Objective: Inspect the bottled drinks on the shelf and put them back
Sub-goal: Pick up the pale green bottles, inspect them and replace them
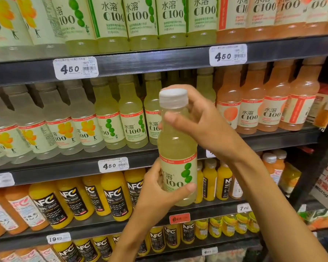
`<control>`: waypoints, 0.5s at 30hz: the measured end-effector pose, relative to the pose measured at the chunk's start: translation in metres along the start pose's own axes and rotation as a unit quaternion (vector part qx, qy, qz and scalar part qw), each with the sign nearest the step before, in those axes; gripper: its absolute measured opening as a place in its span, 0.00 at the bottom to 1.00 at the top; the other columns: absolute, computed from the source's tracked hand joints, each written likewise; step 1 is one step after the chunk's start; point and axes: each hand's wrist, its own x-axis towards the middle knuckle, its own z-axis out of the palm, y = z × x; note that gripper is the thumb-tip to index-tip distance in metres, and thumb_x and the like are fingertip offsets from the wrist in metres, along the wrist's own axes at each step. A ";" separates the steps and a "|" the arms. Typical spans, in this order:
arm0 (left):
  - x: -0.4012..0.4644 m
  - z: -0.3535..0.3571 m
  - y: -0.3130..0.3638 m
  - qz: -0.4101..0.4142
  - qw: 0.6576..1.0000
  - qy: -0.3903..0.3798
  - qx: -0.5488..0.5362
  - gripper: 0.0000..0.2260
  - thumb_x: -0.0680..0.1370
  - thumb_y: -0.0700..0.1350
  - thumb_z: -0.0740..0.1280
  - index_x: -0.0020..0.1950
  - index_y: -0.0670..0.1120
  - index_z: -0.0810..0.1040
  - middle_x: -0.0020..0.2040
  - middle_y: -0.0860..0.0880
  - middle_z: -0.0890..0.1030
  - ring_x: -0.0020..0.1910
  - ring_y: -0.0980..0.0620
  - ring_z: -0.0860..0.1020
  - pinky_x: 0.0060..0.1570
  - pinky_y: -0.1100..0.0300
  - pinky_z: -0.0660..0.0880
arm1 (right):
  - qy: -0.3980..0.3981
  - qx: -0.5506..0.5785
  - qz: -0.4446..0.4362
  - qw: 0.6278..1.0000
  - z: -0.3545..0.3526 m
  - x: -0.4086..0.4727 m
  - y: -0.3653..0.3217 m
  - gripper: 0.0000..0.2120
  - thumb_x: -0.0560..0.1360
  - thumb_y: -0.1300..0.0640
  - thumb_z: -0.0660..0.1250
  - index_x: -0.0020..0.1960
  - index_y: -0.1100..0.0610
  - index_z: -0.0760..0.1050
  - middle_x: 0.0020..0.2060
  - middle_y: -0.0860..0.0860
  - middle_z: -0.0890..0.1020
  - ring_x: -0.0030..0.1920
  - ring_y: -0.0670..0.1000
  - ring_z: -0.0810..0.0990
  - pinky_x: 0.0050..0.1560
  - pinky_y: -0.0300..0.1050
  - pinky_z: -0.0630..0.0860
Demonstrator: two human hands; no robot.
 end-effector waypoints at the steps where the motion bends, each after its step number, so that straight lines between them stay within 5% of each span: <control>1: 0.001 0.000 -0.001 0.012 0.999 0.020 0.024 0.26 0.62 0.50 0.78 0.58 0.57 0.74 0.52 0.56 0.84 0.51 0.56 0.82 0.45 0.68 0.77 | -0.019 0.003 -0.006 1.000 0.000 -0.004 0.001 0.20 0.75 0.57 0.68 0.64 0.51 0.68 0.54 0.52 0.80 0.55 0.51 0.81 0.55 0.46 0.79; 7: 0.014 -0.007 0.003 0.081 0.977 0.095 0.174 0.32 0.61 0.57 0.76 0.59 0.73 0.66 0.55 0.69 0.77 0.54 0.67 0.77 0.46 0.77 0.71 | -0.103 0.102 -0.039 0.989 -0.009 -0.020 0.001 0.27 0.69 0.69 0.71 0.65 0.53 0.71 0.51 0.48 0.82 0.56 0.50 0.80 0.56 0.43 0.74; 15: 0.016 -0.007 0.006 0.068 0.974 0.097 0.195 0.33 0.60 0.52 0.79 0.58 0.71 0.68 0.54 0.69 0.77 0.53 0.68 0.76 0.43 0.77 0.72 | -0.109 0.097 -0.077 0.986 -0.009 -0.023 -0.001 0.25 0.66 0.68 0.72 0.60 0.54 0.73 0.51 0.49 0.80 0.54 0.52 0.80 0.56 0.46 0.74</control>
